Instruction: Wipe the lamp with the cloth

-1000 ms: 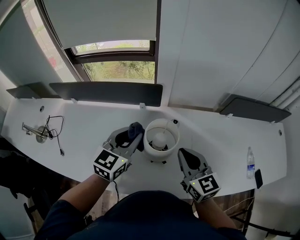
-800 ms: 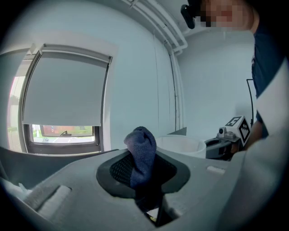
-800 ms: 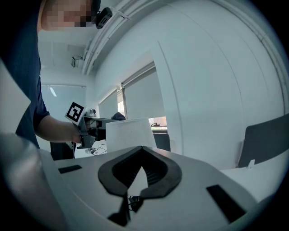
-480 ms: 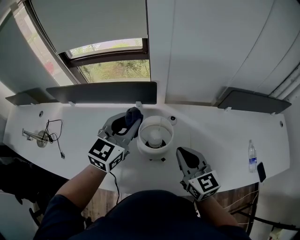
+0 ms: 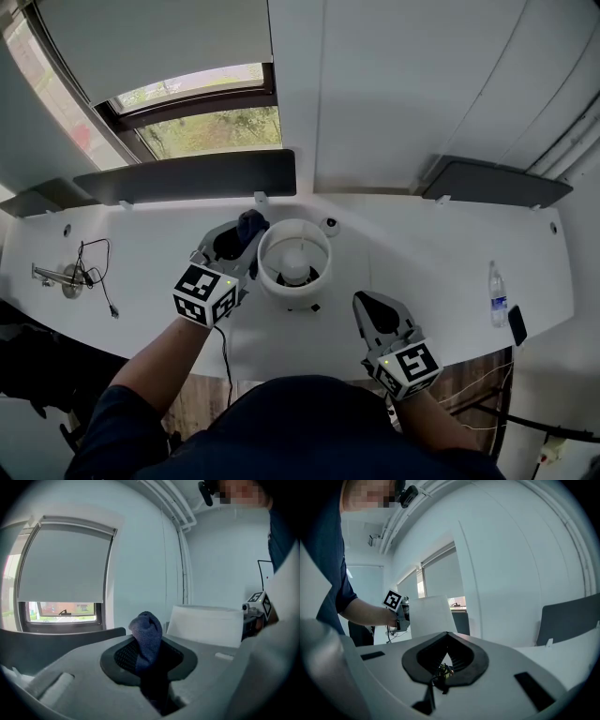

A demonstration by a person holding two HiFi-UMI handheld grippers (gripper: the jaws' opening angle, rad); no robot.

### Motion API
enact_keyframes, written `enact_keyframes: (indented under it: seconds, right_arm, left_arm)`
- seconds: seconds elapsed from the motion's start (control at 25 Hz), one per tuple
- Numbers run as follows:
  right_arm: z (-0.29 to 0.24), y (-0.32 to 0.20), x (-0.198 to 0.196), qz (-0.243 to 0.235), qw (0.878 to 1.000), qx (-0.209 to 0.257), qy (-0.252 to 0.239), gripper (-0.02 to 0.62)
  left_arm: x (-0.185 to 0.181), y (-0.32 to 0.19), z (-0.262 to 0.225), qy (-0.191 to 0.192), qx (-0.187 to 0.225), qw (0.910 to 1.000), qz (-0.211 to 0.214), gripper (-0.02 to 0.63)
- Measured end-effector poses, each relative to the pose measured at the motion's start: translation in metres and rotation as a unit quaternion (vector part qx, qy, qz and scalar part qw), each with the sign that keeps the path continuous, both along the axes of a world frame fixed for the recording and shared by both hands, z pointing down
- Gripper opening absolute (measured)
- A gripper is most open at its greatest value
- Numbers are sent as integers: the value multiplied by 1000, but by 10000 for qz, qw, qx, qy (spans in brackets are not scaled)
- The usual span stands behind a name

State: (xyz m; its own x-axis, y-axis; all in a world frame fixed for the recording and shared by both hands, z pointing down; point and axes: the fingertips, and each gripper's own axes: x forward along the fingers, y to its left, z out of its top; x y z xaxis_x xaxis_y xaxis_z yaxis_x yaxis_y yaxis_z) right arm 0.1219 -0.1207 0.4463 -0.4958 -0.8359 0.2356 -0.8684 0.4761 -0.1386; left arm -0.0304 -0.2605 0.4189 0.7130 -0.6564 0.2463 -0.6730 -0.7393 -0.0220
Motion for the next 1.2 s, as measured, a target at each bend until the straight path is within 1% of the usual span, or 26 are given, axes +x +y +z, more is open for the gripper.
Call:
enact_keyframes:
  seconds: [0.2, 0.44, 0.72, 0.88, 1.04, 1.2]
  right_arm:
    - [7, 5, 5, 53, 9999, -113, 63, 11]
    - [12, 12, 11, 144, 9995, -245, 122, 11]
    - [12, 17, 3, 18, 9995, -252, 185, 11]
    - [5, 16, -4, -41, 9997, -180, 178, 11]
    - [-3, 18, -14, -134, 9998, -40, 117, 11]
    - [-8, 20, -17, -192, 9998, 46, 105, 11]
  left_arm:
    - [-5, -5, 32, -41, -259, 9996, -80, 86]
    - [-13, -4, 70, -96, -558, 9980, -274, 86]
    - [-28, 5, 99, -252, -849, 9949, -487, 86]
    - [-36, 20, 96, -249, -901, 9942, -523, 86]
    - [-42, 42, 82, -252, -827, 9951, -486, 86]
    - [-43, 60, 65, -128, -760, 9958, -492, 86]
